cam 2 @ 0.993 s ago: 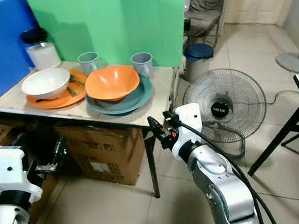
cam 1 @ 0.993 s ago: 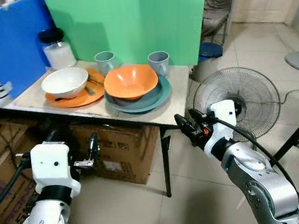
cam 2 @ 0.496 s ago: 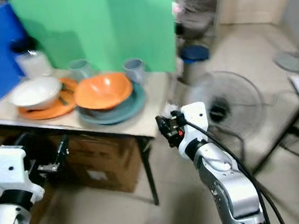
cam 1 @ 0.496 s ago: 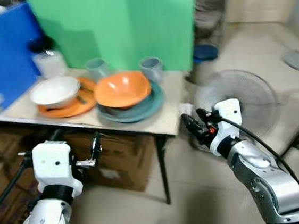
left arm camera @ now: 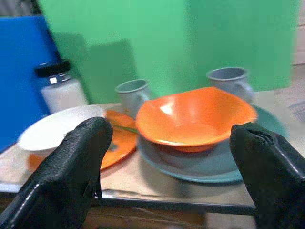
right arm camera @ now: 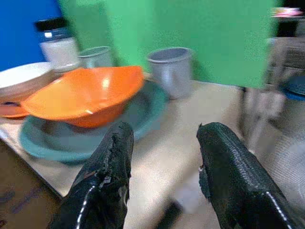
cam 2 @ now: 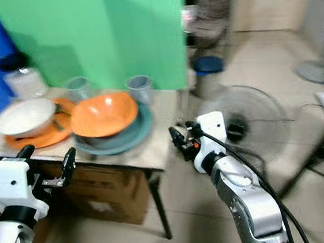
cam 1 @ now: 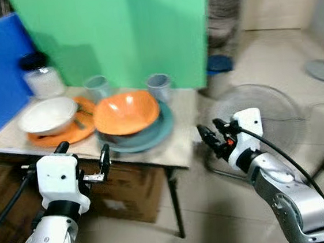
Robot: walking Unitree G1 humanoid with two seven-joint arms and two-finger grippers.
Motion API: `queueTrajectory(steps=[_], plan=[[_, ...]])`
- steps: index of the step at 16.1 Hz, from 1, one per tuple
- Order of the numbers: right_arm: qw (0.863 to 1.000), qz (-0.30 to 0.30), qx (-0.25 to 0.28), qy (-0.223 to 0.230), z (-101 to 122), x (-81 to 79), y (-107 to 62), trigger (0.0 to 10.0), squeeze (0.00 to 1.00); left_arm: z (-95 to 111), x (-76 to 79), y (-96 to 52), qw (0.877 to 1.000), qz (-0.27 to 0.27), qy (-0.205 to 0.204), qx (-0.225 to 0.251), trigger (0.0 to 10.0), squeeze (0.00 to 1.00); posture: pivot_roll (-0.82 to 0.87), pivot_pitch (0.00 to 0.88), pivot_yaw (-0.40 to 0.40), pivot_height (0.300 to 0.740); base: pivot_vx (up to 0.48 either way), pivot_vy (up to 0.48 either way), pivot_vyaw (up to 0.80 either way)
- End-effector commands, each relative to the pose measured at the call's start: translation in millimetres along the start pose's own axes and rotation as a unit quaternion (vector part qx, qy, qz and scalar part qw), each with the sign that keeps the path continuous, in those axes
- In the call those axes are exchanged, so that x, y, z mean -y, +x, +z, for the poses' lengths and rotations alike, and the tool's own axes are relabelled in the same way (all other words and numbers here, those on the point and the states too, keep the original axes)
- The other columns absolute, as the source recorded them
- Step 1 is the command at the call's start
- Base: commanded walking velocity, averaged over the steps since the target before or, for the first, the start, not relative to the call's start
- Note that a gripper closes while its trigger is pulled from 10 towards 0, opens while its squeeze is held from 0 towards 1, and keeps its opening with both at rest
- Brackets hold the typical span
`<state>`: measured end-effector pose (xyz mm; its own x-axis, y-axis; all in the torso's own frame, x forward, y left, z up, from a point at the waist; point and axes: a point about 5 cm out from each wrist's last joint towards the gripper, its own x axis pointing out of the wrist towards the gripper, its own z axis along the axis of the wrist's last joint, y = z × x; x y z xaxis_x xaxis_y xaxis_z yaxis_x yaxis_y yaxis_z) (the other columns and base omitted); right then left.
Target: Setting the table
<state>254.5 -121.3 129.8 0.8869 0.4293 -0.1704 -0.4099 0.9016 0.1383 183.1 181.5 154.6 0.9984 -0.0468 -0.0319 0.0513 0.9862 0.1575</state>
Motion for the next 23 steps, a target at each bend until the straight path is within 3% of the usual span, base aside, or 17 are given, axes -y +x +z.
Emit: queueTrajectory(steps=[1, 8, 9, 10, 13, 16, 20, 22, 23], plan=[[0.999, 0.034, -0.002, 0.001, 4.5, -11.3, 5.9, 10.0, 0.00, 1.2, -2.6, -1.1, 1.000, 0.004, 0.007, 0.002, 10.0, 0.00, -0.05, 0.000, 0.029, 0.740, 0.435, 0.000, 0.00], [0.997, 0.076, -0.032, 0.001, 2.8, -23.0, 15.3, 10.0, 0.00, 0.3, 0.0, -3.9, 1.000, -0.006, 0.013, -0.001, 10.0, 0.00, -0.04, 0.000, 0.021, 0.740, 0.437, 0.000, 0.00], [0.995, 0.077, -0.055, 0.036, 1.0, -23.1, 17.5, 10.0, 0.43, 0.4, 2.0, -4.2, 1.000, -0.013, 0.014, -0.001, 10.0, 0.00, -0.04, 0.000, 0.018, 0.740, 0.386, 0.000, 0.00], [0.994, 0.073, -0.063, 0.060, 1.6, -22.4, 18.8, 10.0, 1.00, 0.4, 4.3, -5.2, 1.000, -0.028, 0.010, -0.001, 10.0, 0.00, -0.04, 0.000, 0.018, 0.740, 0.000, 0.000, 0.00], [0.990, 0.057, -0.076, 0.102, 7.7, -21.2, 24.4, 10.0, 1.00, 4.8, 12.8, -9.4, 0.996, -0.092, 0.015, 0.010, 10.0, 0.00, -0.04, 0.000, 0.015, 0.740, 0.000, 0.000, 0.00], [0.990, 0.048, -0.084, 0.104, 18.6, -21.8, 26.2, 10.0, 1.00, 8.1, 20.8, -16.7, 0.985, -0.172, -0.012, 0.006, 10.0, 0.00, -0.04, 0.000, 0.013, 0.740, 0.000, 0.000, 0.00], [0.988, 0.034, -0.101, 0.115, 22.0, -20.7, 27.5, 10.0, 1.00, 5.6, 24.8, -23.5, 0.973, -0.227, -0.029, -0.014, 10.0, 0.00, -0.05, 0.000, 0.014, 0.740, 0.000, 0.000, 0.00], [0.984, 0.023, -0.137, 0.108, 17.0, -19.3, 28.6, 10.0, 0.98, 3.5, 25.6, -27.8, 0.966, -0.254, -0.038, -0.029, 10.0, 0.00, -0.05, 0.000, 0.012, 0.740, 0.000, 0.000, 0.00], [0.984, 0.020, -0.143, 0.105, 15.3, -19.3, 29.1, 10.0, 0.01, 3.4, 25.9, -28.4, 0.965, -0.256, -0.038, -0.030, 10.0, 0.00, -0.05, 0.000, 0.012, 0.740, 0.000, 0.000, 0.00]])
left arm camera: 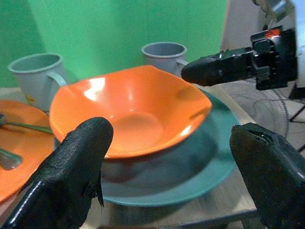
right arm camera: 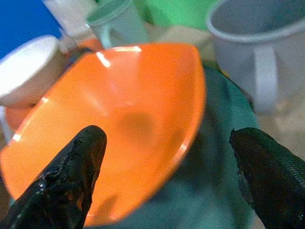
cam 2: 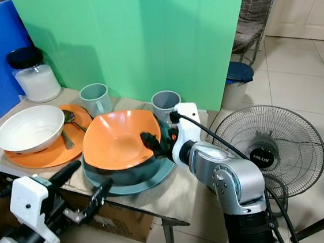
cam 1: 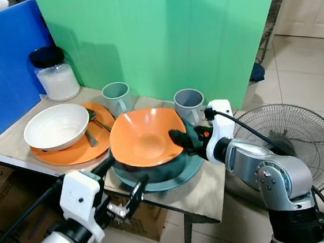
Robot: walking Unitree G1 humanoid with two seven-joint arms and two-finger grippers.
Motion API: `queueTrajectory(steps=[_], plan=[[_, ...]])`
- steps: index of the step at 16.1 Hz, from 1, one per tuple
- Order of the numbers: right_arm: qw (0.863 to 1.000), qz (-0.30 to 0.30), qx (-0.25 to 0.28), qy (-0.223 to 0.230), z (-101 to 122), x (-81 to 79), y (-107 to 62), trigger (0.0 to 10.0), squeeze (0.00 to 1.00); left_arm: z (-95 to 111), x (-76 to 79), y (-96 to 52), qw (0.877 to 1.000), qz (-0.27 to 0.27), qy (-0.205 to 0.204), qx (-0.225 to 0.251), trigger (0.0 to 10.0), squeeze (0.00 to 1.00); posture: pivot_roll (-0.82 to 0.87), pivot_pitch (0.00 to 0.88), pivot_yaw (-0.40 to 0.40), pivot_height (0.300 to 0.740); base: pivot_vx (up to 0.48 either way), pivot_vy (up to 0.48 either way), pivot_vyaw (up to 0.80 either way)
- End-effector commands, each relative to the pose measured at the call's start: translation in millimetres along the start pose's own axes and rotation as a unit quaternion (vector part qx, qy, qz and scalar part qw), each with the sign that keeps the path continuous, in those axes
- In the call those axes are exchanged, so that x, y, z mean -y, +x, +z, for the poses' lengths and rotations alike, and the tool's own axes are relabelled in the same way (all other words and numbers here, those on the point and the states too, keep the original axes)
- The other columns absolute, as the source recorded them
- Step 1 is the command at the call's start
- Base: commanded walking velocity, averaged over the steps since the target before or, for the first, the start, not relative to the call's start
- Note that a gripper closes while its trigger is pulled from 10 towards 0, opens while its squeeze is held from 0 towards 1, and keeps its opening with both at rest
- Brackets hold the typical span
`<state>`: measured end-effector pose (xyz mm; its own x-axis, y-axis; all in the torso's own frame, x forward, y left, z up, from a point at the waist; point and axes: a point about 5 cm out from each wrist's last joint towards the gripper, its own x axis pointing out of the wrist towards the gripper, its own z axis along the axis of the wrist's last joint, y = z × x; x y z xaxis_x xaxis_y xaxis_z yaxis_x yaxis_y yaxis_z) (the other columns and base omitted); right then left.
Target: Setting the table
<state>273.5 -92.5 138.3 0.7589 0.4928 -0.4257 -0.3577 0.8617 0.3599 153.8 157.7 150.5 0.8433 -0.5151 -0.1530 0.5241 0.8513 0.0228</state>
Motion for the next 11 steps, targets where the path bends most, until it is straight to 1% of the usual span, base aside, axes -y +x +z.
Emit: queueTrajectory(steps=[1, 2, 4, 6, 7, 8, 9, 10, 11], plan=[[1.000, -0.017, -0.014, -0.009, 0.4, 0.5, 2.8, 10.0, 0.00, 4.0, 1.8, -0.9, 1.000, -0.008, 0.005, 0.004, 10.0, 0.00, -0.05, 0.000, 0.010, 0.740, 0.000, 0.000, 0.00], [0.999, -0.025, -0.028, -0.007, -2.8, 0.7, 5.0, 10.0, 0.00, 4.0, 2.5, -1.0, 1.000, -0.011, 0.003, 0.003, 10.0, 0.00, -0.05, 0.000, 0.008, 0.740, 0.000, 0.000, 0.00], [0.998, -0.011, -0.059, 0.035, -9.4, -5.7, 9.3, 10.0, 0.00, 4.0, 3.1, -1.3, 1.000, -0.012, 0.000, 0.003, 10.0, 0.00, -0.04, 0.000, 0.005, 0.740, 0.000, 0.000, 0.00], [0.995, -0.002, -0.061, 0.074, -9.6, -8.6, 10.7, 10.0, 0.00, 3.8, 3.7, -2.0, 1.000, -0.013, -0.001, 0.001, 10.0, 0.00, -0.04, 0.000, 0.003, 0.740, 0.000, 0.000, 0.00], [0.993, 0.000, -0.060, 0.101, -9.2, -8.8, 11.7, 7.5, 0.00, 3.6, 3.4, -2.4, 1.000, -0.010, 0.001, 0.001, 10.0, 0.00, -0.04, 0.000, 0.002, 0.740, 0.000, 0.000, 0.00], [0.990, 0.008, -0.060, 0.124, -9.3, -9.4, 12.4, 3.0, 0.00, 3.7, 3.1, -2.6, 1.000, -0.008, 0.001, 0.002, 10.0, 0.00, -0.04, 0.000, 0.001, 0.740, 0.000, 0.000, 0.00], [0.989, 0.012, -0.061, 0.132, -9.3, -9.8, 12.5, 0.0, 0.00, 3.8, 3.0, -2.7, 1.000, -0.007, 0.001, 0.002, 10.0, 0.00, -0.04, 0.000, 0.001, 0.740, 0.000, 0.000, 0.00], [0.985, 0.034, -0.071, 0.151, -9.8, -14.0, 12.6, 0.0, 0.00, 3.8, 3.1, -2.7, 1.000, -0.007, 0.000, 0.002, 10.0, 0.00, -0.04, 0.000, 0.001, 0.740, 0.000, 0.000, 0.00], [0.983, 0.045, -0.081, 0.157, -10.7, -17.1, 12.2, 0.0, 0.00, 3.5, 3.3, -2.6, 1.000, -0.008, -0.001, 0.001, 10.0, 0.00, -0.04, 0.000, 0.002, 0.740, 0.000, 0.000, 0.00]])
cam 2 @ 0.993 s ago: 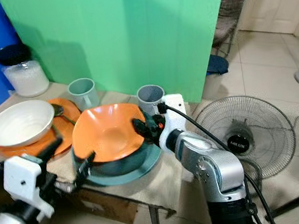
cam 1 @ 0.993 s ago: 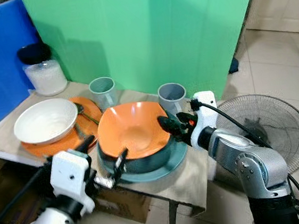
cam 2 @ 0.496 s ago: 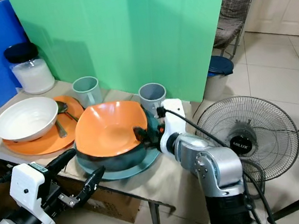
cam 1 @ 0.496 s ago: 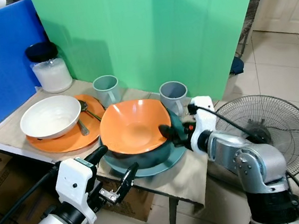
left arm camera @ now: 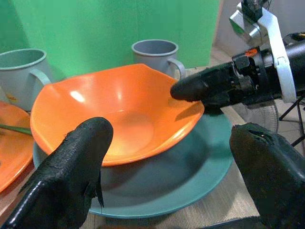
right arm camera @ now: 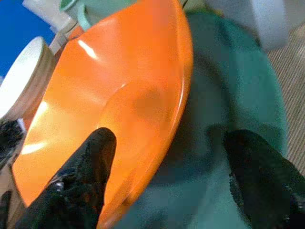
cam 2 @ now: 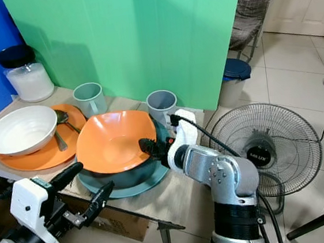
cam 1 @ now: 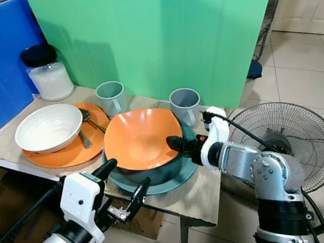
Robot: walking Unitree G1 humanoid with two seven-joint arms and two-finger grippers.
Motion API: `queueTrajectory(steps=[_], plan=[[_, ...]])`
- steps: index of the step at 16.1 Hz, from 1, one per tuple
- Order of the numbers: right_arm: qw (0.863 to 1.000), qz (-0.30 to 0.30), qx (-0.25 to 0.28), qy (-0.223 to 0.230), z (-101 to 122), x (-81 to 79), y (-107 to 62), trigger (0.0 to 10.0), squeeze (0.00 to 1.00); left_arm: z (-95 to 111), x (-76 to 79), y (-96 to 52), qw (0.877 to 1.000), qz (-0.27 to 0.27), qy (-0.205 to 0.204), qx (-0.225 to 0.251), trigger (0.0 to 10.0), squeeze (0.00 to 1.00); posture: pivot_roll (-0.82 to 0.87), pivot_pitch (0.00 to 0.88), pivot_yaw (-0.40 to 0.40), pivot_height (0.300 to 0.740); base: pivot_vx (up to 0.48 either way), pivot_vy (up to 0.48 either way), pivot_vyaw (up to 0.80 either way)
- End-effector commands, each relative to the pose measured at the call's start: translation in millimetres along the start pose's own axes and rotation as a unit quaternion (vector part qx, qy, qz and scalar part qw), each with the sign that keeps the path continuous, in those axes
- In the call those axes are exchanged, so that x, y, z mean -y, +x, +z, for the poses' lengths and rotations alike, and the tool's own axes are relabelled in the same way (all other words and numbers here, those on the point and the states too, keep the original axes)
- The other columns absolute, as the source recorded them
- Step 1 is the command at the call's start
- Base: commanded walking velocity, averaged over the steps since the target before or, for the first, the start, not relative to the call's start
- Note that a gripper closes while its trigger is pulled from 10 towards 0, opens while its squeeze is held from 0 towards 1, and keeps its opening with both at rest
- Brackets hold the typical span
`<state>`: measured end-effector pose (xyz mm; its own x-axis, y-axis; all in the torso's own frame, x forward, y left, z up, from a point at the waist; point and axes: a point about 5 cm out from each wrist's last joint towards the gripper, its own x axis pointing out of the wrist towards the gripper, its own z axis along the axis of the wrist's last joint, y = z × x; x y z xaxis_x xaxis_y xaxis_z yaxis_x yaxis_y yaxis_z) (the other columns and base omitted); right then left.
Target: Setting the table
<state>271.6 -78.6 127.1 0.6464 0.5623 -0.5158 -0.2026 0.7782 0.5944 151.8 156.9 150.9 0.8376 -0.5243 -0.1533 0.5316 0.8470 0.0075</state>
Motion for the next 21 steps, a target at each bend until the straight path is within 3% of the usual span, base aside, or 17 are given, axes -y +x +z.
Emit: queueTrajectory(steps=[1, 12, 17, 21], plan=[[1.000, 0.025, -0.013, 0.012, -2.1, -9.5, 2.4, 0.0, 0.00, 3.0, 1.9, -1.2, 1.000, -0.004, 0.006, 0.001, 10.0, 0.00, -0.04, 0.000, 0.000, 0.740, 0.000, 0.000, 0.00], [0.997, 0.062, -0.038, 0.040, -3.5, -28.1, 11.7, 0.0, 0.00, 0.6, 4.4, -6.8, 1.000, 0.006, 0.005, -0.010, 10.0, 0.00, -0.02, 0.013, -0.020, 0.740, 0.000, 0.000, 0.00], [0.993, 0.069, -0.056, 0.071, -13.7, -34.5, 21.6, 0.0, 0.00, 3.3, 5.8, -20.7, 0.999, 0.031, 0.008, -0.018, 10.0, 0.00, 0.03, 0.042, -0.035, 0.740, 0.000, 0.000, 0.00], [0.988, 0.093, -0.039, 0.117, -9.6, -42.1, 26.2, 0.0, 0.00, 6.3, 4.6, -27.8, 0.999, 0.046, 0.012, -0.019, 10.0, 0.00, 0.05, 0.041, -0.040, 0.740, 0.000, 0.000, 0.00]])
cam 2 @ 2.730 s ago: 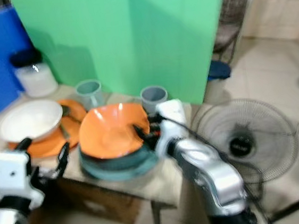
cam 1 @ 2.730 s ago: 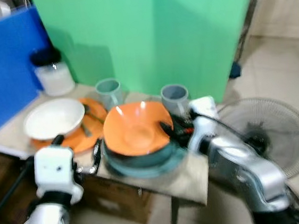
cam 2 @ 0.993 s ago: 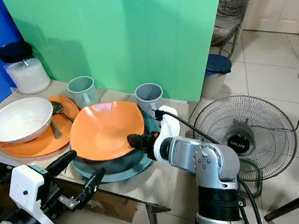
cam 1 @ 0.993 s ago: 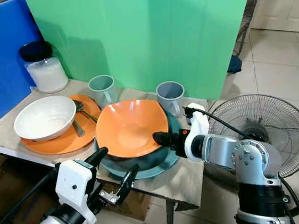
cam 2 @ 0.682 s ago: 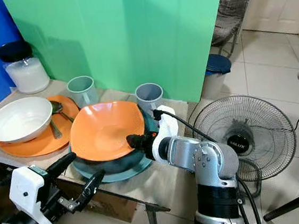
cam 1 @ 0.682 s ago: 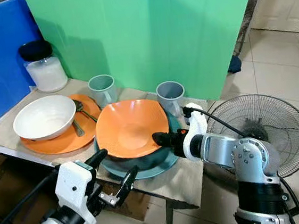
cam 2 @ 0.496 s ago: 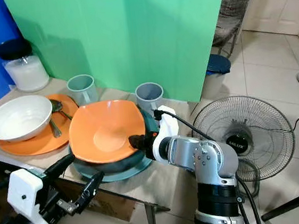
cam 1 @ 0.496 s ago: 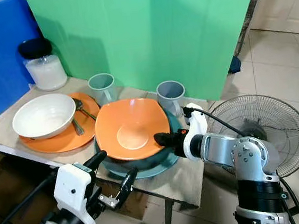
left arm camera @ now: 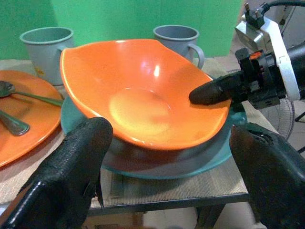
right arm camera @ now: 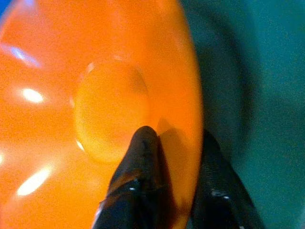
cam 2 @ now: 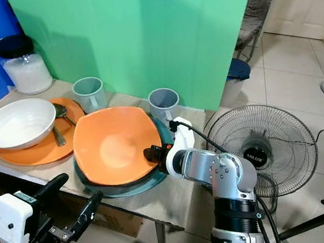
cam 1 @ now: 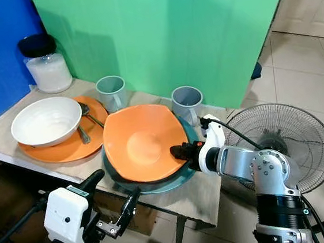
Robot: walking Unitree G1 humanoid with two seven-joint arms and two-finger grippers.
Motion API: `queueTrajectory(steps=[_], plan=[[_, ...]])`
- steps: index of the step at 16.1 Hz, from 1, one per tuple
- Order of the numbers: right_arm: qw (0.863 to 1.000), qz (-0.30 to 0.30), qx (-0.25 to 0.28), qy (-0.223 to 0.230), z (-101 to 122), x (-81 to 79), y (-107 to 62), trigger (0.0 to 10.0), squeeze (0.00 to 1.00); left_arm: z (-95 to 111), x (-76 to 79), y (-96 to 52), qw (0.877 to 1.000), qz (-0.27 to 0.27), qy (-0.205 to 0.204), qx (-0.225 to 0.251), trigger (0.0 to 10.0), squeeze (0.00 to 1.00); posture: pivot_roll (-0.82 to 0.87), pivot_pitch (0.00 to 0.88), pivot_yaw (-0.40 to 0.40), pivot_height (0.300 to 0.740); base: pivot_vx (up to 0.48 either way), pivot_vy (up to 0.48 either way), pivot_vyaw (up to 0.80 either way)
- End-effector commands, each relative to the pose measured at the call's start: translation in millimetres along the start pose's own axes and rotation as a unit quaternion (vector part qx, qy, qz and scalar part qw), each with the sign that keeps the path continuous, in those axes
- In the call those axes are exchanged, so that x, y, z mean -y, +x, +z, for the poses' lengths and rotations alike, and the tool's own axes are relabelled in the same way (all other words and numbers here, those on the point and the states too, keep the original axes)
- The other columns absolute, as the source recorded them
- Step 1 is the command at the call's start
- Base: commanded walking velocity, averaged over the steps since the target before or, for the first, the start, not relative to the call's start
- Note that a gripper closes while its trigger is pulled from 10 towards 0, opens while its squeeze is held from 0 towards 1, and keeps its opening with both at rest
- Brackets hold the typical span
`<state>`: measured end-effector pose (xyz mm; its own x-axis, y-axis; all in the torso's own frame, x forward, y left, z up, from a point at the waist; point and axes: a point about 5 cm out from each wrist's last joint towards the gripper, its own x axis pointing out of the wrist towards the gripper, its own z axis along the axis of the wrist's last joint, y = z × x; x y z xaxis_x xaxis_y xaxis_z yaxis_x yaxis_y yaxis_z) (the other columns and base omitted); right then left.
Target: Setting the table
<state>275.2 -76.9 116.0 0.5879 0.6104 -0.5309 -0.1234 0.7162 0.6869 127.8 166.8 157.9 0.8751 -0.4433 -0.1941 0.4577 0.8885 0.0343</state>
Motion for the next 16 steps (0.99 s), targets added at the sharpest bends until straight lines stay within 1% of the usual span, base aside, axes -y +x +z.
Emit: queueTrajectory(steps=[1, 4, 6, 8, 11, 13, 15, 16], plan=[[0.995, 0.083, -0.006, 0.053, -8.3, -48.1, 19.3, 0.0, 0.00, 3.5, -0.1, -1.6, 1.000, 0.003, 0.007, 0.003, 10.0, 0.00, 0.05, 0.041, -0.040, 0.740, 0.000, 0.000, 0.00], [0.992, 0.108, 0.004, 0.064, -2.7, -51.1, 18.2, 0.0, 0.00, 4.2, -1.4, 1.7, 1.000, 0.004, 0.009, 0.008, 10.0, 0.00, 0.04, 0.028, -0.038, 0.740, 0.000, 0.000, 0.00], [0.992, 0.114, 0.008, 0.061, -1.3, -51.2, 17.4, 0.0, 0.00, 4.2, -1.9, 2.9, 1.000, 0.003, 0.010, 0.009, 10.0, 0.00, 0.04, 0.020, -0.036, 0.740, 0.000, 0.000, 0.00], [0.989, 0.125, 0.014, 0.075, 1.4, -52.0, 16.1, 0.0, 0.00, 4.9, -2.9, 4.8, 1.000, 0.003, 0.012, 0.013, 10.0, 0.00, 0.03, 0.014, -0.033, 0.740, 0.000, 0.000, 0.00], [0.986, 0.135, 0.034, 0.095, 12.6, -50.7, 12.4, 0.0, 0.00, 5.8, -5.5, 10.1, 1.000, 0.000, 0.015, 0.018, 10.0, 0.00, 0.02, 0.004, -0.022, 0.740, 0.000, 0.000, 0.00], [0.982, 0.144, 0.062, 0.106, 25.5, -47.1, 4.6, 0.0, 0.00, 8.5, -5.0, 15.9, 0.999, -0.012, 0.013, 0.030, 10.0, 0.00, 0.00, 0.000, -0.006, 0.740, 0.000, 0.000, 0.00], [0.978, 0.153, 0.107, 0.097, 44.1, -42.7, -9.3, 0.0, 0.00, 12.6, -5.5, 21.7, 0.999, -0.023, 0.007, 0.046, 10.0, 0.00, -0.02, 0.000, 0.008, 0.740, 0.000, 0.000, 0.00], [0.973, 0.156, 0.142, 0.093, 56.7, -39.2, -19.7, 0.0, 0.00, 13.9, -5.0, 27.4, 0.998, -0.034, 0.006, 0.052, 10.0, 0.00, -0.04, 0.000, 0.028, 0.740, 0.000, 0.000, 0.00]])
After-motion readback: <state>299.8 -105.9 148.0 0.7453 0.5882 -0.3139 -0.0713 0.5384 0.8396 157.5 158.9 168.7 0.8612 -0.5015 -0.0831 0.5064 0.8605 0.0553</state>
